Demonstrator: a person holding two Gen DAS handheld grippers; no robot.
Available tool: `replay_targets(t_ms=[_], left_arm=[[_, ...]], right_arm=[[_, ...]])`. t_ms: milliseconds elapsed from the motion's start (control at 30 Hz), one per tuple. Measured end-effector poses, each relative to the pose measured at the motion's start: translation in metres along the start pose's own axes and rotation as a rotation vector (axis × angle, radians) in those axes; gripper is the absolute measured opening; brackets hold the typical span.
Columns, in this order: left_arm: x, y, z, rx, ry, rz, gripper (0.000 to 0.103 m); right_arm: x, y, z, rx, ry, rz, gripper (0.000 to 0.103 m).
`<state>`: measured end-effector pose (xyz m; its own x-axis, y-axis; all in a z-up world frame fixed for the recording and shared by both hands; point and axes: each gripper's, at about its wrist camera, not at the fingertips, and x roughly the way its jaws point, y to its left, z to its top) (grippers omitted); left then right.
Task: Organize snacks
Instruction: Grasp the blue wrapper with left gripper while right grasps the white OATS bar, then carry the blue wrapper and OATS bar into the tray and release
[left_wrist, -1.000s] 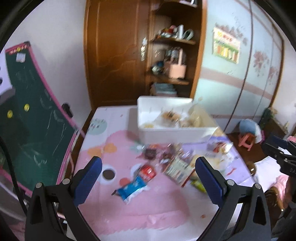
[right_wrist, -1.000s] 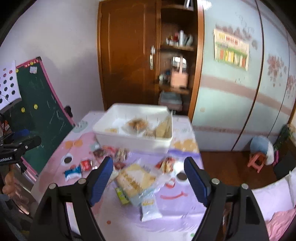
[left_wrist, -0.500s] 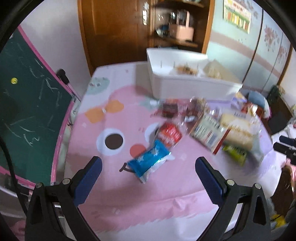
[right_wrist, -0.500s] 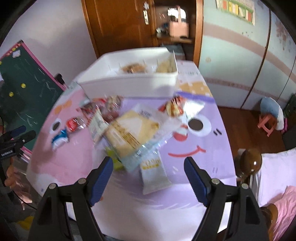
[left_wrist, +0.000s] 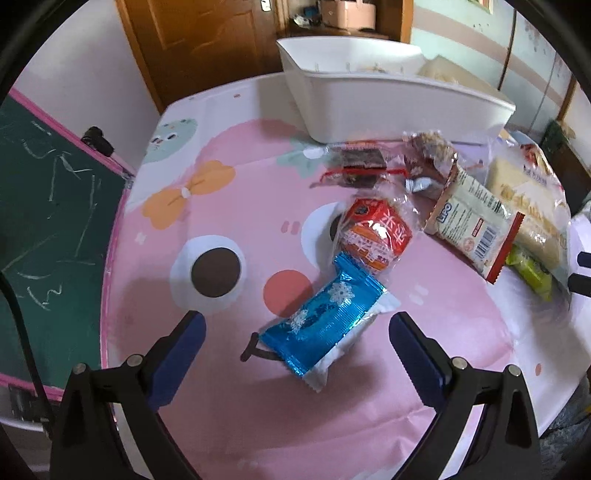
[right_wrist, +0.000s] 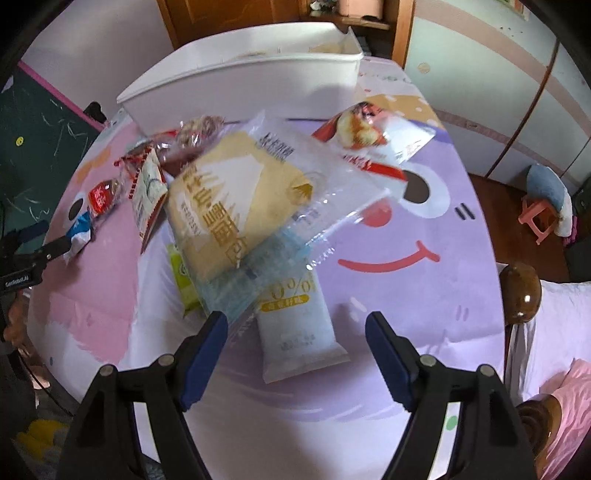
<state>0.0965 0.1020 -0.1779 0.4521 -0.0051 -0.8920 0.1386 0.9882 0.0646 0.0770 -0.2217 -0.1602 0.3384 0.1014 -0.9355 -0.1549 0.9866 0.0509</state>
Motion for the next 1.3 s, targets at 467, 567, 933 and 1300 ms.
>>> replay_targets(t_ms=[467,567,933,1300], left_arm=[[0.024,-0.007,0.004,0.052,0.072,-0.022,0.082],[0.023,-0.007,0.005,0.049,0.071,-0.052,0.066],[0.008,-0.01,-0.005,0.001,0.068,-0.042,0.028],[-0.106,-0.029,0.004,0.017,-0.15,-0.086,0.028]], right_arm=[[0.02,-0.008,-0.003,-0.024,0.06,-0.029,0.058],[0.022,-0.001,0.0,-0.063,0.04,-0.061,0.053],[0.0,-0.002,-0.022,-0.091,0.037,-0.009,0.041],[-0.074,-0.002,-0.038,-0.108,-0.09,0.043,0.041]])
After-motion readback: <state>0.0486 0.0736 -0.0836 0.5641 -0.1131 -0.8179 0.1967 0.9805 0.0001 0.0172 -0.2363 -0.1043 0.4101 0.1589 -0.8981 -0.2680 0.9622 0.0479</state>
